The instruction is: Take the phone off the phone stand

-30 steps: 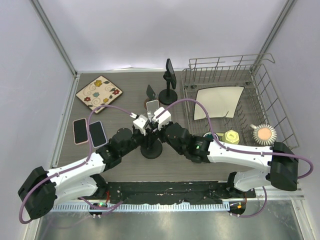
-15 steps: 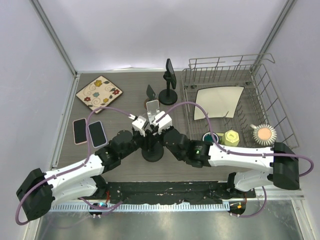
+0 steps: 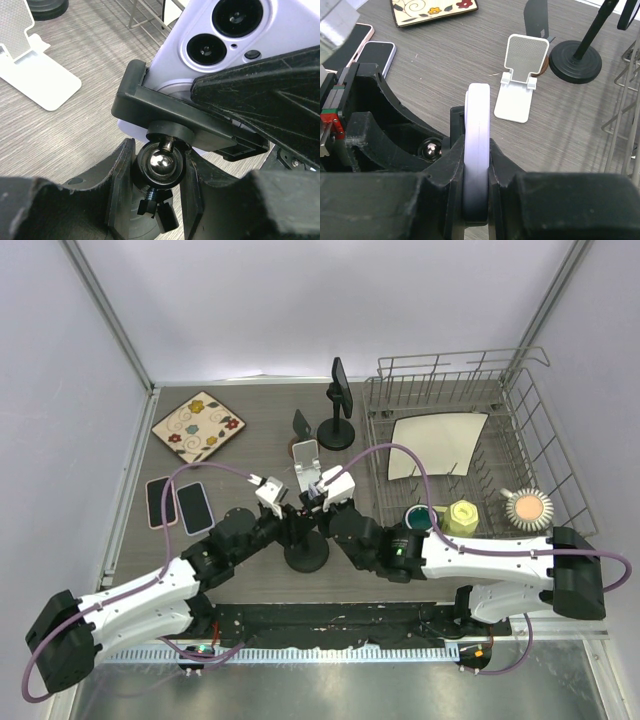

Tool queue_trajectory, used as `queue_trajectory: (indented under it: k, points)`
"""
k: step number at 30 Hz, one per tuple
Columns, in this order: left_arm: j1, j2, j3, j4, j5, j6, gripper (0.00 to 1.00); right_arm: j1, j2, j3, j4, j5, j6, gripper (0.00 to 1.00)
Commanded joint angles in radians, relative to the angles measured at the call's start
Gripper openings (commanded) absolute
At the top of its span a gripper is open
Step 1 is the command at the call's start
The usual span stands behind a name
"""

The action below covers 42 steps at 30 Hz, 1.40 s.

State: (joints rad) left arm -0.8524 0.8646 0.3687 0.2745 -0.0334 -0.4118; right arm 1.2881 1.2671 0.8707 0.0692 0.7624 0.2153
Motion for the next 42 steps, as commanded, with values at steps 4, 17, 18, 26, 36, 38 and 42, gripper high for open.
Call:
queue_trajectory:
  k: [4, 17, 18, 26, 36, 38, 42]
  points:
    - [0.072, -0.061, -0.036, -0.026, -0.312, -0.058, 0.0, -0.018, -0.049, 0.027, -0.209, 0.33, 0.024, 0.01]
    - [0.073, -0.088, -0.048, -0.026, -0.272, -0.044, 0.0, -0.019, 0.009, 0.083, -0.279, 0.446, 0.079, 0.01]
    - [0.072, -0.09, -0.05, -0.024, -0.269, -0.042, 0.0, -0.019, 0.011, 0.088, -0.281, 0.456, 0.079, 0.01]
    - [0.07, -0.101, -0.079, -0.008, -0.235, -0.064, 0.0, -0.023, 0.043, 0.132, -0.318, 0.56, 0.098, 0.01]
    - [0.055, -0.13, -0.109, 0.012, -0.201, -0.07, 0.0, -0.046, 0.054, 0.162, -0.318, 0.548, 0.082, 0.01]
    - [0.055, -0.142, -0.117, 0.038, -0.188, -0.052, 0.0, -0.046, 0.046, 0.145, -0.267, 0.508, 0.024, 0.01]
    - [0.055, -0.167, -0.119, 0.081, -0.114, 0.034, 0.35, -0.046, 0.017, 0.1, -0.123, 0.382, -0.079, 0.01]
